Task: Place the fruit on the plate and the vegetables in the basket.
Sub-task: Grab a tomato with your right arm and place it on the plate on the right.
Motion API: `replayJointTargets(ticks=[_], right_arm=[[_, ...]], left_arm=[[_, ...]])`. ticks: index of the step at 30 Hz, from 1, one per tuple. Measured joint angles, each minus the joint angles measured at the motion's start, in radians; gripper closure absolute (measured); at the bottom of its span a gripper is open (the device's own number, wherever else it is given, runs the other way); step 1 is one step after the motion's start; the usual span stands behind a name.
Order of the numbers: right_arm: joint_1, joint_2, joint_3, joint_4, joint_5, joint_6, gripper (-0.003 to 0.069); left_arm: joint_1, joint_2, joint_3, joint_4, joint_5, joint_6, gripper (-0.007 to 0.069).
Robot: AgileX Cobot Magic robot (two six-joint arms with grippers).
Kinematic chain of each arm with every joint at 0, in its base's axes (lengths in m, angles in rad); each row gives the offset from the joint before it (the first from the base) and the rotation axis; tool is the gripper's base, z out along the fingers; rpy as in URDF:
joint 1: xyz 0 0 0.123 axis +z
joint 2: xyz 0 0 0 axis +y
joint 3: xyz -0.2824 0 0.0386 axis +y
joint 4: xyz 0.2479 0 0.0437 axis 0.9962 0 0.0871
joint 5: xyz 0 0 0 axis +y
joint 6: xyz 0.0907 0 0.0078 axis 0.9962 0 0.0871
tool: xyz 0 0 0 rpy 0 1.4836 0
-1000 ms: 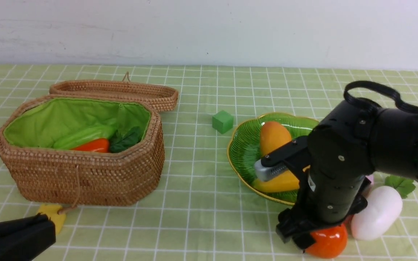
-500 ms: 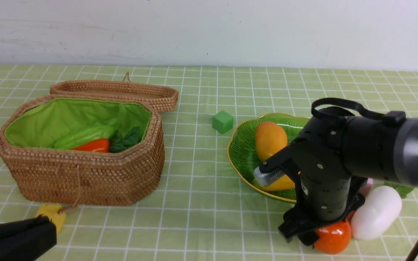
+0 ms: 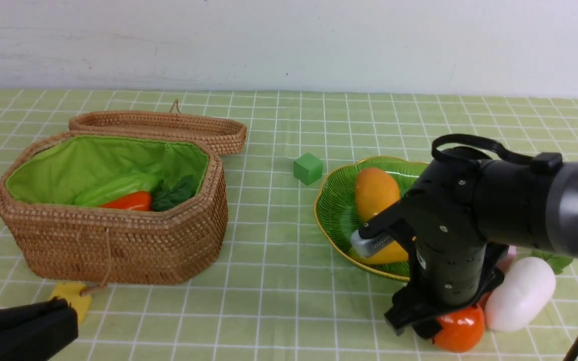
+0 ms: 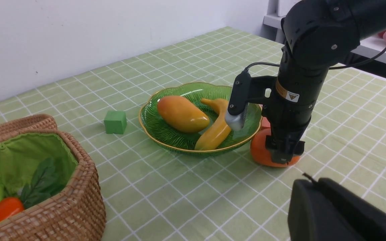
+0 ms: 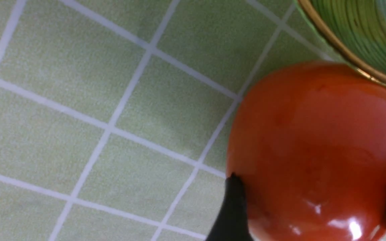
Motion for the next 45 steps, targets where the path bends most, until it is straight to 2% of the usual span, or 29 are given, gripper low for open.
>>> replayJointTargets(ticks=[1, 2, 3, 4, 5, 6, 7, 9, 16, 20, 25, 30, 31, 35, 40, 42, 45], right_arm=[[0.0, -0.005, 0.001, 0.009, -0.004, -0.001, 0.014], [0.0, -0.02, 0.005, 0.035, -0.01, -0.002, 0.0216], [0.0, -0.034, 0.007, 0.053, -0.012, -0.002, 0.0347], [0.0, -0.042, 0.007, 0.065, -0.018, -0.002, 0.0429], [0.0, -0.044, 0.007, 0.065, -0.02, -0.002, 0.0452], [0.0, -0.055, 0.01, 0.079, -0.033, -0.002, 0.0568], [0.0, -0.057, 0.013, 0.086, -0.038, -0.002, 0.0622], [0.0, -0.06, 0.014, 0.089, -0.039, -0.002, 0.0657], [0.0, -0.06, 0.011, 0.096, -0.033, -0.002, 0.0661], [0.0, -0.059, -0.03, 0.148, 0.022, 0.001, 0.0622], [0.0, -0.059, -0.058, 0.18, 0.031, 0.006, 0.0443], [0.0, -0.056, -0.059, 0.118, 0.033, 0.097, 0.0087], [0.0, -0.049, -0.061, 0.112, 0.033, 0.11, 0.0041], [0.01, 0.008, -0.064, 0.103, 0.034, 0.126, -0.0009], [0.027, 0.062, -0.082, 0.013, 0.074, 0.154, 0.0018], [0.032, 0.089, -0.086, -0.07, 0.108, 0.192, 0.0032], [0.027, 0.121, -0.082, -0.131, 0.145, 0.212, 0.004]], left_arm=[[0.0, 0.0, 0.0, 0.0, 0.0, 0.0, 0.0627], [0.0, 0.0, 0.0, 0.0, 0.0, 0.0, 0.0627], [0.0, 0.0, 0.0, 0.0, 0.0, 0.0, 0.0627], [0.0, 0.0, 0.0, 0.0, 0.0, 0.0, 0.0627], [0.0, 0.0, 0.0, 0.0, 0.0, 0.0, 0.0627], [0.0, 0.0, 0.0, 0.0, 0.0, 0.0, 0.0627], [0.0, 0.0, 0.0, 0.0, 0.0, 0.0, 0.0627], [0.0, 0.0, 0.0, 0.0, 0.0, 0.0, 0.0627], [0.0, 0.0, 0.0, 0.0, 0.0, 0.0, 0.0627], [0.0, 0.0, 0.0, 0.0, 0.0, 0.0, 0.0627], [0.0, 0.0, 0.0, 0.0, 0.0, 0.0, 0.0626], [0.0, 0.0, 0.0, 0.0, 0.0, 0.0, 0.0624], [0.0, 0.0, 0.0, 0.0, 0.0, 0.0, 0.0624], [0.0, 0.0, 0.0, 0.0, -0.001, 0.0, 0.0624], [-0.001, 0.0, 0.0, 0.0, -0.001, 0.0, 0.0624], [-0.001, 0.0, 0.0, 0.0, 0.002, 0.0, 0.0624], [-0.001, 0.0, 0.0, 0.0, 0.013, 0.0, 0.0624]])
